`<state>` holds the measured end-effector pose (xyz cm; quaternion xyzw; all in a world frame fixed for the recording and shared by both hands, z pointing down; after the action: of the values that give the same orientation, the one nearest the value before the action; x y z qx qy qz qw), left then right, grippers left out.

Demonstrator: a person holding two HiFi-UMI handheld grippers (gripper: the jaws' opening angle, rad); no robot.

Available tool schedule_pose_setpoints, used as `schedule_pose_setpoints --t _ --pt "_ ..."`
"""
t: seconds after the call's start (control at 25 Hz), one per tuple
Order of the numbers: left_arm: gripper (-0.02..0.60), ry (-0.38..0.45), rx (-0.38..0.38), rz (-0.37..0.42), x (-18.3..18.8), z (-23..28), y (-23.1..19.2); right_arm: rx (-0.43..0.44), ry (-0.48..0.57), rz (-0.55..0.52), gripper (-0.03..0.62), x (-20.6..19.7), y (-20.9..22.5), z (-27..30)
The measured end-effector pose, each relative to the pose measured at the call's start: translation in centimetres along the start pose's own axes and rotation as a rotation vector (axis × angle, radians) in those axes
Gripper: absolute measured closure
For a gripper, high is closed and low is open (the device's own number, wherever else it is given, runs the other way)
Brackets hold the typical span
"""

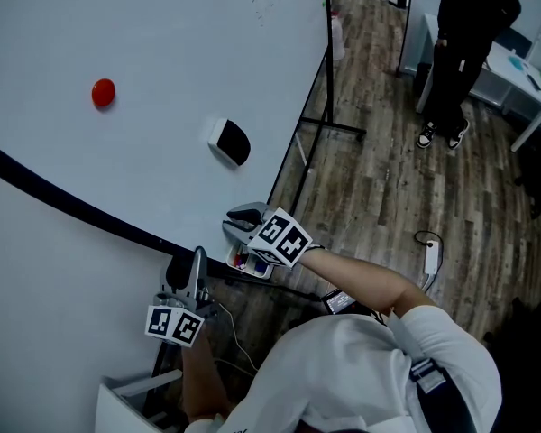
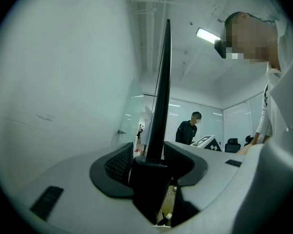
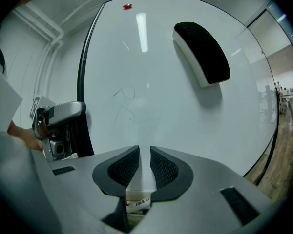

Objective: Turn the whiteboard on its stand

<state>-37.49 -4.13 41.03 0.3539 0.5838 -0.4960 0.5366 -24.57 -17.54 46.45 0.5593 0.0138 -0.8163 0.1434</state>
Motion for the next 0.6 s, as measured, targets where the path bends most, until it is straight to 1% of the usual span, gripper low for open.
schedule_pose_setpoints --t 0.24,0.6 --pt "0.39 0.018 0.015 -0.013 -0.1 -0.3 0.1 -0.014 -0.031 -0.016 0.516 -0.4 0.0 -0.3" --pt "0.388 0.062 0.067 -0.071 0.0 -0.9 0.6 -0.033 -0.007 -0.016 0.517 -0.6 0.4 -3.4"
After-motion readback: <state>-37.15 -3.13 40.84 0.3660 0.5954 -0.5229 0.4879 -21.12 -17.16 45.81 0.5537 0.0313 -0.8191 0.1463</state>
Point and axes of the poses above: the fingertips, and each gripper's own axes: z forward along the fingers, y to its right, x out of its top, the point moved 7 cm from there along -z, backward along the fingers, and after that the axes turned 8 degrees about -y, right-handed, at the moved point
